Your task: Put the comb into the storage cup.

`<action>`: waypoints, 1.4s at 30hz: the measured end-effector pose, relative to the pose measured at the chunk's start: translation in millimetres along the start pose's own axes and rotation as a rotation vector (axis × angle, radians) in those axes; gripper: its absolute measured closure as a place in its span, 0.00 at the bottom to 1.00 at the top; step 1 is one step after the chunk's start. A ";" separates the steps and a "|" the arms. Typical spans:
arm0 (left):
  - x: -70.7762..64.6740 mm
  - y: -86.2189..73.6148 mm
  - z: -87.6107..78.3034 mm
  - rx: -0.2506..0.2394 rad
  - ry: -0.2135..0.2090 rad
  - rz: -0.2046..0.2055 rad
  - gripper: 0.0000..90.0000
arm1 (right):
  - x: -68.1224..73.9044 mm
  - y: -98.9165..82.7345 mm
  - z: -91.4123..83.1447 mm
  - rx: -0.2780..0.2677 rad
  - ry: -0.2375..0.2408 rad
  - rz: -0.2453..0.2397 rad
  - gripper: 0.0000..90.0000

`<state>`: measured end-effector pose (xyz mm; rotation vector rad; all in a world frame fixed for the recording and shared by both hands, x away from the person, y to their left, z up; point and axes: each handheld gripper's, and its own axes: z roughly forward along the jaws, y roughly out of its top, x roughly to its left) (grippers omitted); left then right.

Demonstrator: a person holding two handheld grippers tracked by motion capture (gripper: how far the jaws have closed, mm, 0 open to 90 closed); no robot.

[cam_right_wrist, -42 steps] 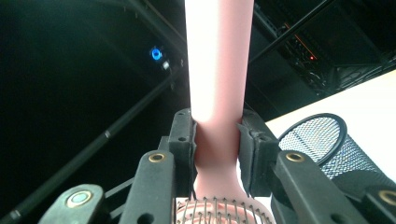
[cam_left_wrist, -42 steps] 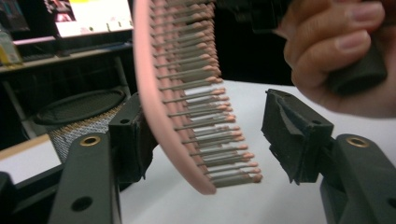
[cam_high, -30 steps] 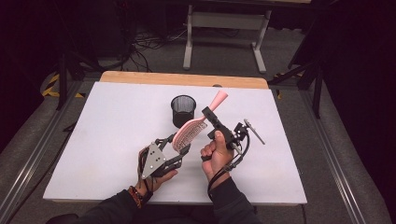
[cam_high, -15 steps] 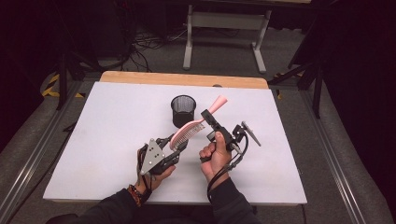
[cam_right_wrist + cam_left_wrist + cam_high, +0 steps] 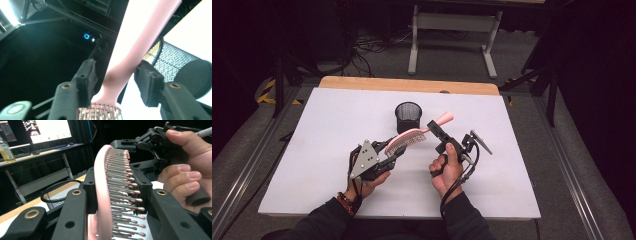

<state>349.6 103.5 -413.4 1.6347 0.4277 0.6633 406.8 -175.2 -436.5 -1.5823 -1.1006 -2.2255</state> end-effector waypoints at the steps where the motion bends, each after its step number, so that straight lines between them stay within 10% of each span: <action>1: 0.1 1.0 -0.3 0.004 -0.002 0.001 0.71 | -0.4 1.3 -0.3 0.012 -0.009 -0.005 0.56; 15: 8.1 10.4 -4.0 0.054 -0.036 0.026 0.72 | 0.4 6.0 3.9 0.147 -0.079 -0.051 0.33; 33: 33.2 46.7 3.0 0.126 -0.061 0.028 0.72 | 2.4 44.3 -60.6 0.286 -0.158 -0.370 0.27; 42: 45.4 73.8 -3.3 0.159 -0.065 0.076 0.72 | 12.2 48.5 -86.3 0.370 -0.239 -0.713 0.24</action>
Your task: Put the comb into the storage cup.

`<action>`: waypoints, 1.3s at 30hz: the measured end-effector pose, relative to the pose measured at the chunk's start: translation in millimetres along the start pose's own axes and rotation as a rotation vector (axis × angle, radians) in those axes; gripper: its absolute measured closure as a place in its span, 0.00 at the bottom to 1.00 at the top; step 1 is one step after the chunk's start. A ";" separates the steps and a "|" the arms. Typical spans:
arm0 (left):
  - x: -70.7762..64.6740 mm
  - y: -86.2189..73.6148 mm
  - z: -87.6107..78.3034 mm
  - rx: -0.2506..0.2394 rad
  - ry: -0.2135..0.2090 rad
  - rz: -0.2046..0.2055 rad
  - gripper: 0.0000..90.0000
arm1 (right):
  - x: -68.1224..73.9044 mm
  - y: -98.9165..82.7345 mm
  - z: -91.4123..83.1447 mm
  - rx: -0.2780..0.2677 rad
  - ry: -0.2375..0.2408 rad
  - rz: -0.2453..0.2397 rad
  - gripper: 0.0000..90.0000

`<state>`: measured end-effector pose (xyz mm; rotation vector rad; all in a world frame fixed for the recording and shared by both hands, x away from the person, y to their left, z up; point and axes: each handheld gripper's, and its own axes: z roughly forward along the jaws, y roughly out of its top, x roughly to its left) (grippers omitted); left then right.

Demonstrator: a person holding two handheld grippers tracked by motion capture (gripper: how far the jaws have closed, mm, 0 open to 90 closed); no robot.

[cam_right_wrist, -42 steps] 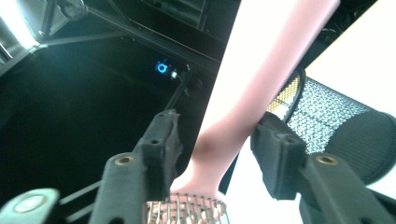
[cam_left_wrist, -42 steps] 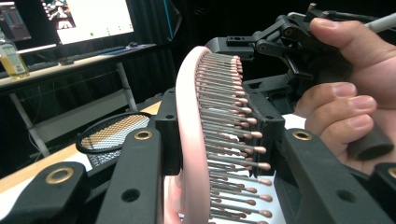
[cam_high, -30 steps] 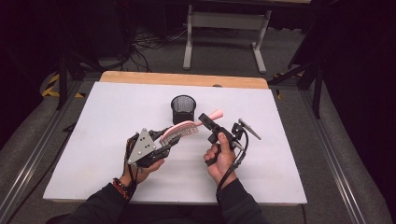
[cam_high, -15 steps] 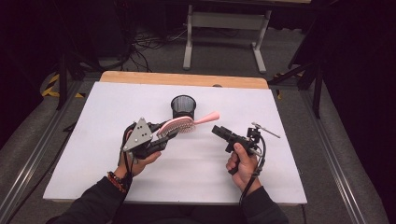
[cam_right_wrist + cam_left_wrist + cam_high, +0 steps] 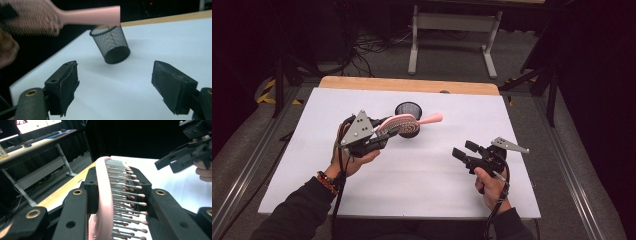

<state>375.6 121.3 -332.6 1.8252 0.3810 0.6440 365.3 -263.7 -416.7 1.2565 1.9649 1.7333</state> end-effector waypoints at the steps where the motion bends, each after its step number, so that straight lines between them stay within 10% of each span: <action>1: 1.4 3.2 -1.2 0.003 -0.002 0.003 0.73 | 1.0 -1.5 -1.7 0.007 -0.012 -0.044 0.24; 8: 6.9 27.6 -6.7 0.021 0.015 0.072 0.72 | 2.4 -16.3 -1.8 0.122 -0.107 -0.162 0.25; 39: 55.8 41.4 -3.4 0.217 0.033 0.110 0.72 | -4.6 -27.5 5.4 0.178 -0.091 -0.150 0.24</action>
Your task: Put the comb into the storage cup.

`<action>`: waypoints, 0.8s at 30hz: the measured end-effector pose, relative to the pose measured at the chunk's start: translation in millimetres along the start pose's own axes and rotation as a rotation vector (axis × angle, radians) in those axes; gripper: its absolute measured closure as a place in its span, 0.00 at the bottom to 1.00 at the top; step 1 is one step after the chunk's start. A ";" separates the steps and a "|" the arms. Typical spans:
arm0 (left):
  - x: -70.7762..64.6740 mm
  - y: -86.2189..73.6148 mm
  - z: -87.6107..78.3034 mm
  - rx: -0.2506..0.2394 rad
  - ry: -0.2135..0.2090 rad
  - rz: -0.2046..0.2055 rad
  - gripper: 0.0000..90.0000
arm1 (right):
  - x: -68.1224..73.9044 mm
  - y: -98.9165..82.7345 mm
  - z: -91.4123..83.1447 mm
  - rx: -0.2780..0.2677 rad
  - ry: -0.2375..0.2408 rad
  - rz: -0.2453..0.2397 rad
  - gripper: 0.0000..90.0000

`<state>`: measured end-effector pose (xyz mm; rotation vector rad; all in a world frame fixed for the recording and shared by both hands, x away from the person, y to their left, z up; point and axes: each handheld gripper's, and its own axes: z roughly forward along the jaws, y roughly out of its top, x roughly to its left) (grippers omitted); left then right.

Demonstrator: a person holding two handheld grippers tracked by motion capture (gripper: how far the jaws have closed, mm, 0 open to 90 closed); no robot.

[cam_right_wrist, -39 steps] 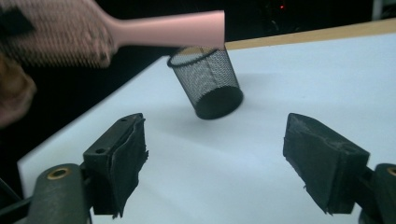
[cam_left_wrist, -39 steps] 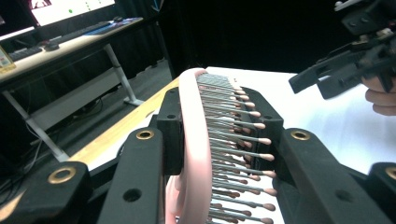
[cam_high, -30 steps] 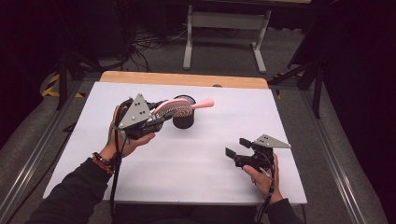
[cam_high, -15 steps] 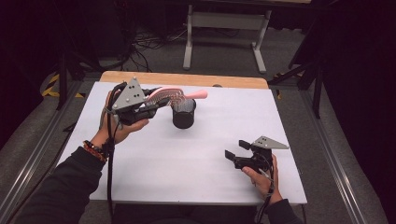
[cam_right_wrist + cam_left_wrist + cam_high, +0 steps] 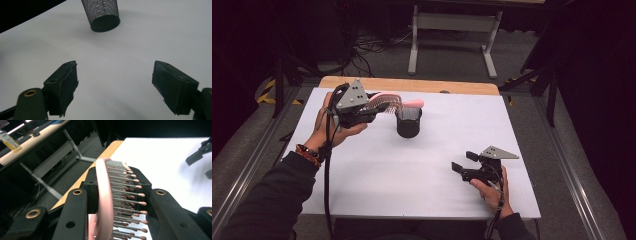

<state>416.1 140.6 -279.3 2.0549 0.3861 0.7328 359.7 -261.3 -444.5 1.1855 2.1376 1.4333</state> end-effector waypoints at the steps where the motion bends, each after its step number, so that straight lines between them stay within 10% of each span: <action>1: 1.8 -0.9 1.5 0.002 -0.007 -0.002 0.72 | 0.1 0.0 0.0 0.000 -0.002 -0.001 0.24; 7: 9.7 -5.8 10.6 0.057 -0.006 -0.016 0.72 | 11.8 3.7 -10.2 -0.095 -0.110 -0.162 0.24; 24: 21.4 -3.1 46.5 0.151 -0.007 -0.012 0.72 | 23.0 5.9 -12.7 -0.122 -0.122 -0.249 0.22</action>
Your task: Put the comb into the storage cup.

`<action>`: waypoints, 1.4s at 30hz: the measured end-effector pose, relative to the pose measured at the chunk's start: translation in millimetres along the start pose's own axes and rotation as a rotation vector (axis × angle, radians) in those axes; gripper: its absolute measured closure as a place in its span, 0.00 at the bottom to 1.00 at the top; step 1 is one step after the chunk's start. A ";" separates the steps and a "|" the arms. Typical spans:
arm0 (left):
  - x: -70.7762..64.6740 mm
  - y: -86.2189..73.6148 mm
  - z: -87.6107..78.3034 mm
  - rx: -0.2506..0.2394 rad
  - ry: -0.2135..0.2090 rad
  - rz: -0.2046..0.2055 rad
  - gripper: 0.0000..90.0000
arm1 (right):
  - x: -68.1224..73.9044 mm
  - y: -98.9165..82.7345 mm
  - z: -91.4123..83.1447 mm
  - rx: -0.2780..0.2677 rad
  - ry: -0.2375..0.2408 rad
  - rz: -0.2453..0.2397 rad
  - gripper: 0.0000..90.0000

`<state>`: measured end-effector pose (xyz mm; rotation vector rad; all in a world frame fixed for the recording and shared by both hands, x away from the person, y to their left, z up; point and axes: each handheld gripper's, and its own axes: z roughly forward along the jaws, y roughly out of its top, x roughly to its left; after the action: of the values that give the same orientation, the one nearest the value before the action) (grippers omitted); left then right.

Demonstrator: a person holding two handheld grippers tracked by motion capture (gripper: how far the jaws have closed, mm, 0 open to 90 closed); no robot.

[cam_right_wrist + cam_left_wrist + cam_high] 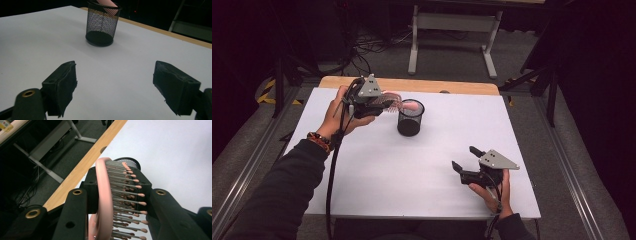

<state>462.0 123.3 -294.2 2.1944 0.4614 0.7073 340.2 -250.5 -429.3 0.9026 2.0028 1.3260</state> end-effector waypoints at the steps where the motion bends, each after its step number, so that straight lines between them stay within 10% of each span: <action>1: 0.0 0.0 0.0 0.000 0.000 0.000 0.72 | 0.7 0.5 0.0 0.000 0.003 -0.002 0.22; 13: 6.8 9.5 -2.9 0.113 -0.039 0.042 0.72 | 7.7 -1.2 7.3 0.046 0.045 -0.034 0.22; 23: 9.5 24.0 31.1 0.200 -0.092 0.045 0.72 | 10.6 -4.5 13.7 0.093 0.081 -0.050 0.21; 42: 6.2 31.5 57.8 0.157 -0.097 0.005 0.68 | 14.7 -7.6 18.6 0.137 0.118 -0.076 0.21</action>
<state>505.7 74.0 -299.8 2.3658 0.4753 0.5809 343.6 -230.9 -444.2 0.8171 2.2187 1.2378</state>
